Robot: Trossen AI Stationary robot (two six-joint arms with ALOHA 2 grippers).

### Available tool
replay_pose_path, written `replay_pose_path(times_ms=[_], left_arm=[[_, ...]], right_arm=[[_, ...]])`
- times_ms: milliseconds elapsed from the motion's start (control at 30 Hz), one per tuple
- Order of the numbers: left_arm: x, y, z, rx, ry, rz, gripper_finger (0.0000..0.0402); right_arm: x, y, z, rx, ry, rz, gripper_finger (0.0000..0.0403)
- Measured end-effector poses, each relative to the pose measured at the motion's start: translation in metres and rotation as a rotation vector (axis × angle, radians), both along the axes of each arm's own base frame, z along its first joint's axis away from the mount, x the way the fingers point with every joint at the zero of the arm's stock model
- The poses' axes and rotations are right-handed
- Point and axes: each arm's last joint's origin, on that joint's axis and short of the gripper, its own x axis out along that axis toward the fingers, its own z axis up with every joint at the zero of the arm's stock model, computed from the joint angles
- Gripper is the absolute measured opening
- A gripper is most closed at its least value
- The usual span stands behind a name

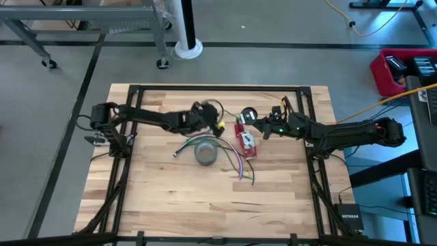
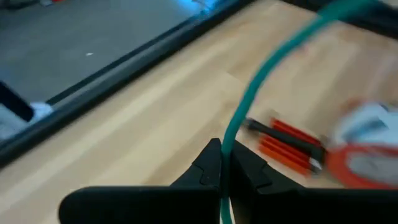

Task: Coil cords
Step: Coil the green wire into the spool

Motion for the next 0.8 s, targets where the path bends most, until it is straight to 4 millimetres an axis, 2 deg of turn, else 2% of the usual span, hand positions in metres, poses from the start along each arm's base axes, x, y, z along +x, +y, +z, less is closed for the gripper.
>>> replay_pose_path(times_ms=[133,400,600,800], left_arm=[[-0.007,0.017,0.012,-0.066,-0.066,0.015,0.0000],[-0.009,0.033,0.012,-0.310,-0.187,-0.013,0.0000],[-0.011,0.040,0.012,-0.363,-0.222,0.029,0.0000],[-0.017,0.058,0.012,-0.427,-0.294,0.142,0.0000]], right_arm=[[-0.001,-0.001,-0.007,0.006,0.068,-0.036,0.0003],[0.001,-0.004,-0.017,-0.036,0.165,-0.111,0.0003],[0.004,-0.005,-0.024,-0.065,0.214,-0.126,0.0003],[0.005,-0.005,-0.025,-0.098,0.230,-0.120,0.0003]])
